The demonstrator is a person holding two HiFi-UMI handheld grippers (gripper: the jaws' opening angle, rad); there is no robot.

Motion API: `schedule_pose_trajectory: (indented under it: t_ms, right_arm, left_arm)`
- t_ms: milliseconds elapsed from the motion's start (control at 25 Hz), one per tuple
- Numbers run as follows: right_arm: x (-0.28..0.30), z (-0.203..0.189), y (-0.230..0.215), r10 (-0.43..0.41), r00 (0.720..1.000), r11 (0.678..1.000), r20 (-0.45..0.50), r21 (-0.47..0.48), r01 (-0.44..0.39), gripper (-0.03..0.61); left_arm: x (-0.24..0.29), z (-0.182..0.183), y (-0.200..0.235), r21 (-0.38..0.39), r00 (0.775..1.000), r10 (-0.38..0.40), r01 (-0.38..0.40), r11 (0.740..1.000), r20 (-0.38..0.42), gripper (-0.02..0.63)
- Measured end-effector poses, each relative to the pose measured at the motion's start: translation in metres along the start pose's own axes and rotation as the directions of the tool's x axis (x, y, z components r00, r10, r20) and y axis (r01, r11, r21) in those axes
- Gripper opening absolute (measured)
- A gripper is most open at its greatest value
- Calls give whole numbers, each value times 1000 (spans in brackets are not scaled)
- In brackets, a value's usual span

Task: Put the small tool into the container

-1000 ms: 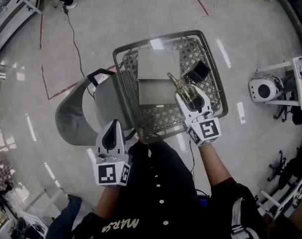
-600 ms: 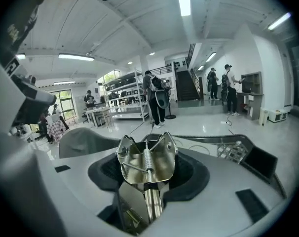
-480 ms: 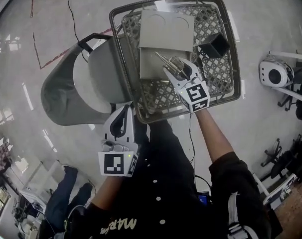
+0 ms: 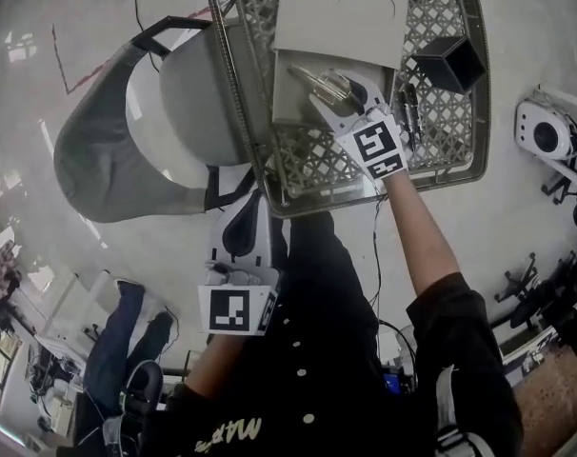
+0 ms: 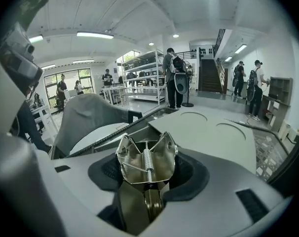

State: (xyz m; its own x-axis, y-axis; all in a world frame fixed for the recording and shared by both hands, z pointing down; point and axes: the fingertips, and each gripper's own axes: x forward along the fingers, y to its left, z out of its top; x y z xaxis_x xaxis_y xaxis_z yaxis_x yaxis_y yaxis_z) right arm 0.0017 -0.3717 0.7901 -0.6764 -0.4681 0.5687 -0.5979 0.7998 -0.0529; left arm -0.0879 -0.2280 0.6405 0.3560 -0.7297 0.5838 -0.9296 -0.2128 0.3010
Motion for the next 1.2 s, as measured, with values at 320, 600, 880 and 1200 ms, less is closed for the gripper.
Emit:
schedule_pose_trajectory:
  t_ms: [320,600,880,1200]
  right_arm:
    - [14,-16,15,137,988,990,-72,27,-135,225]
    - [14,-40,4,94,971,993,-222,-46,-106,225]
    - [8,-37,-10,16,974,996,-227,-87,-37,256]
    - [-2,-38,-20,29,976,995,-215,-89,-49,276]
  left_arm:
    - [12,-25,2,-33,999,4,-5,999,-45,26]
    - [20,-30,-1,-44,998,-6,3,999,-58,26]
    - [24,-33,-5,-43,997,-15,12,999,-73,26]
    - [29,-35,-3,-49,997,-16,12,999,-82,26]
